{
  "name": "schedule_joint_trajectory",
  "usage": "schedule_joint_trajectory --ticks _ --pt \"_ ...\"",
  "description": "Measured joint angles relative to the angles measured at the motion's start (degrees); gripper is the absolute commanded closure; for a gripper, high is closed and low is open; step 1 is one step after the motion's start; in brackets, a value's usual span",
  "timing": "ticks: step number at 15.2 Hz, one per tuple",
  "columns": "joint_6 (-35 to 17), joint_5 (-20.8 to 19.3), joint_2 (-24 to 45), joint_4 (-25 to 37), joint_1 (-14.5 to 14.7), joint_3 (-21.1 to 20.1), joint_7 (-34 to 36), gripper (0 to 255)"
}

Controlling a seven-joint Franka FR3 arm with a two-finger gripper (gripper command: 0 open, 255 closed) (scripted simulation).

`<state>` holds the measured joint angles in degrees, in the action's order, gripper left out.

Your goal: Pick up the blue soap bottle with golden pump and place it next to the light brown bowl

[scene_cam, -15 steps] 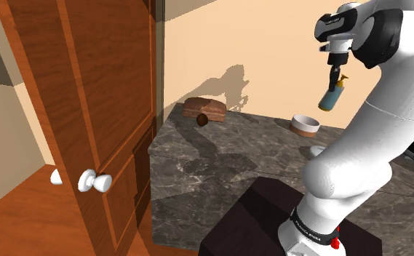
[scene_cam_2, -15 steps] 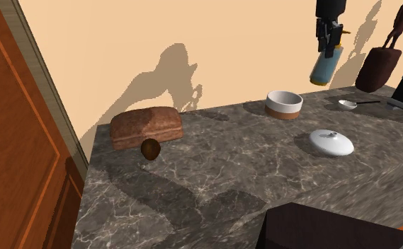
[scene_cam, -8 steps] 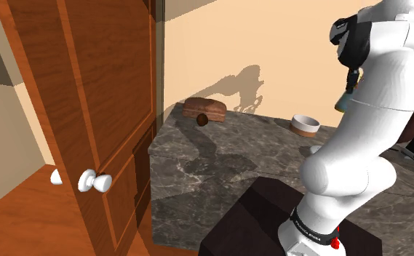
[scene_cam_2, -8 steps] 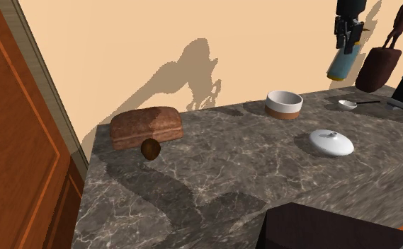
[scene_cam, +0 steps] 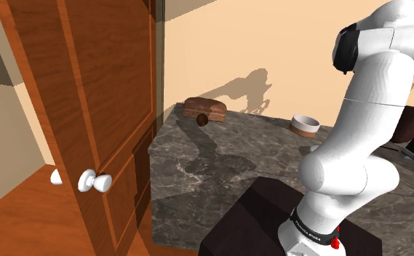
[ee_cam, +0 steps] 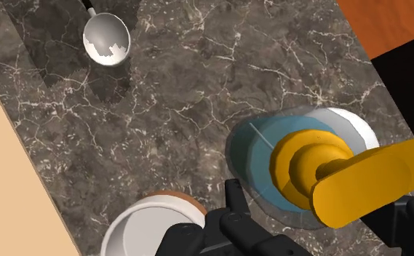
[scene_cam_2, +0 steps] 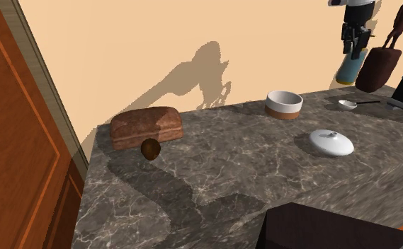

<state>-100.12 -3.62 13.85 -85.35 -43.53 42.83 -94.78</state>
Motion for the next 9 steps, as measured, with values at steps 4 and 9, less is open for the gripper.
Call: schedule_joint_trajectory --ticks 4,9 --pt "-2.9 -0.2 -0.1 -3.0 0.3 -0.1 0.6 255" --pt "-6.8 -0.5 -0.5 -7.3 0.7 -0.2 1.3 255"
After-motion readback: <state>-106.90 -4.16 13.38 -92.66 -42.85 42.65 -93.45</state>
